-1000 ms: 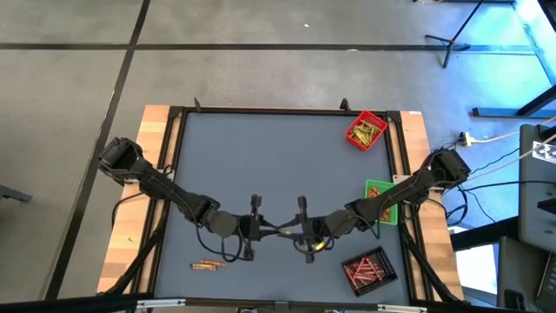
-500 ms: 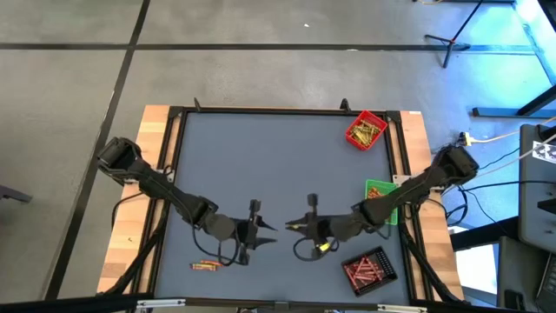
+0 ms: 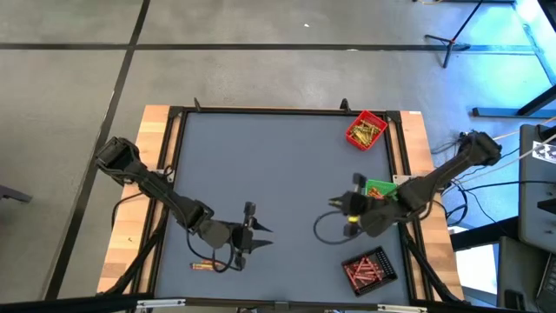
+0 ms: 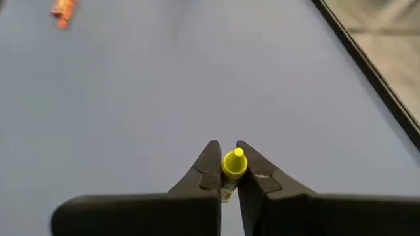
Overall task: Sort crayons
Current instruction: Put the light green crayon into the red bin
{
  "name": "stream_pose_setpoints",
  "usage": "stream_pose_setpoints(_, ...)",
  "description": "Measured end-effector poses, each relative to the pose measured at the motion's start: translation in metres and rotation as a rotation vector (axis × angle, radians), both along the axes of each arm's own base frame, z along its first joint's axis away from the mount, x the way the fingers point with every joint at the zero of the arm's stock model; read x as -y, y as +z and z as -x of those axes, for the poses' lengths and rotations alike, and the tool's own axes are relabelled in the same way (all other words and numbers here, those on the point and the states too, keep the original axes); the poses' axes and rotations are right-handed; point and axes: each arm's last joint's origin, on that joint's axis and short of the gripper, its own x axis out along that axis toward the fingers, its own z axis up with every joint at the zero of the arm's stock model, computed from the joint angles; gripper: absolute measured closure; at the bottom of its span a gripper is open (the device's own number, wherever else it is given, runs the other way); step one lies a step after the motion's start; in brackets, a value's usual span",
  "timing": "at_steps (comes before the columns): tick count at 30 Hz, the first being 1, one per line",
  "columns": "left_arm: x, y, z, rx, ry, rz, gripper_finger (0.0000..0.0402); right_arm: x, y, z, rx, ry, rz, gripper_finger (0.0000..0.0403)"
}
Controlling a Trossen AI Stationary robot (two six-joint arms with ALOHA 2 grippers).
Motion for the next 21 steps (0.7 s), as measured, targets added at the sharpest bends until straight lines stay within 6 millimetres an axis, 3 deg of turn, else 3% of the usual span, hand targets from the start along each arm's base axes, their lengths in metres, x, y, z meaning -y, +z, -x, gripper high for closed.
stream_pose_setpoints(7,-0.003,0.0,-0.002,-0.001,0.009,0.0,0.0266,0.044,0.0,0.021,-0.109,-0.306,0.012,0.038)
stream_pose_setpoints(21,-0.003,0.0,-0.002,-0.002,0.01,-0.001,0.0266,0.151,-0.006,0.018,-0.312,-0.737,0.139,0.0381)
